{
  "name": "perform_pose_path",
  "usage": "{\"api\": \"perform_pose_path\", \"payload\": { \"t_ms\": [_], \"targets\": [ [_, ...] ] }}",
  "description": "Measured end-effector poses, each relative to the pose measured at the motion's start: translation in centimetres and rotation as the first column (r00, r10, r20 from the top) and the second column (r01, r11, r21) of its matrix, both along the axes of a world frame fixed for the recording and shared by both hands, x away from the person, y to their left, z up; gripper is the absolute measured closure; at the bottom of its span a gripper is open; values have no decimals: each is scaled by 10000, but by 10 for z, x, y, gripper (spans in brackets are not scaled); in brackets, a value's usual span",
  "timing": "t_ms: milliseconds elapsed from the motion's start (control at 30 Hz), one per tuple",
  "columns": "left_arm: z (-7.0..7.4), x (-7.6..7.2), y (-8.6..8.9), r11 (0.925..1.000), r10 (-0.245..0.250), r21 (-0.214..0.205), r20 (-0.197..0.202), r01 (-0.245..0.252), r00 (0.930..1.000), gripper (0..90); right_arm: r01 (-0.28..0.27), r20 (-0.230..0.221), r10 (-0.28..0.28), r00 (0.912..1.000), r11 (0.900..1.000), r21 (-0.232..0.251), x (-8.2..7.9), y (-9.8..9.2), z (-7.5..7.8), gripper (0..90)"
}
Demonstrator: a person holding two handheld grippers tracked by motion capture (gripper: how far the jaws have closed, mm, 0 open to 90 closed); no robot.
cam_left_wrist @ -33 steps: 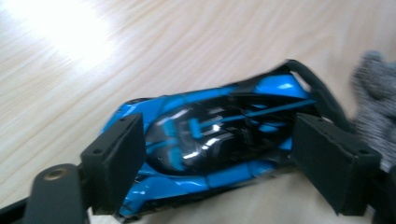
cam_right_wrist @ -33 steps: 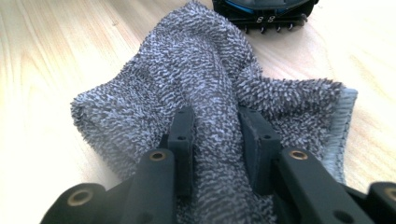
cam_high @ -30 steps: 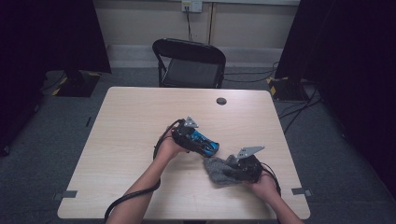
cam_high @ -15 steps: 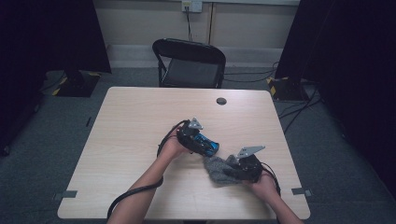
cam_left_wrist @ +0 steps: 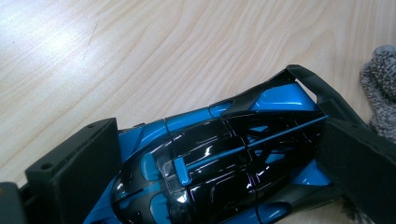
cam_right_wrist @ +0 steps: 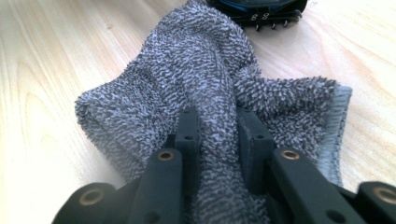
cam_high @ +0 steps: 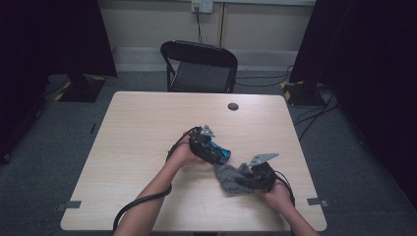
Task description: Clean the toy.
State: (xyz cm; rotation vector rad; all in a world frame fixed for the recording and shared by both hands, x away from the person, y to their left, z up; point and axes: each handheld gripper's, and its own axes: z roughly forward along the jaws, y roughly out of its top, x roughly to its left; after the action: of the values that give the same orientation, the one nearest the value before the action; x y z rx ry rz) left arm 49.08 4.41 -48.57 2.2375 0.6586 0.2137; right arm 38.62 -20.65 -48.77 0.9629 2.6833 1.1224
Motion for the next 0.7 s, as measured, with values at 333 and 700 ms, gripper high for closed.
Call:
{"api": "perform_pose_path", "payload": {
  "t_ms": [333, 700],
  "targets": [
    [-1, -1, 1, 10000, 23, -92, 64, -22, 10000, 0, 159, -140, -161, 9998, 9997, -160, 0, 2, 4, 800],
    [-2, -2, 2, 9999, -6, -156, 115, 7, 9999, 0, 2194, 289, -2195, 9752, 9756, 59, 6, -40, 22, 801]
  ]
}}
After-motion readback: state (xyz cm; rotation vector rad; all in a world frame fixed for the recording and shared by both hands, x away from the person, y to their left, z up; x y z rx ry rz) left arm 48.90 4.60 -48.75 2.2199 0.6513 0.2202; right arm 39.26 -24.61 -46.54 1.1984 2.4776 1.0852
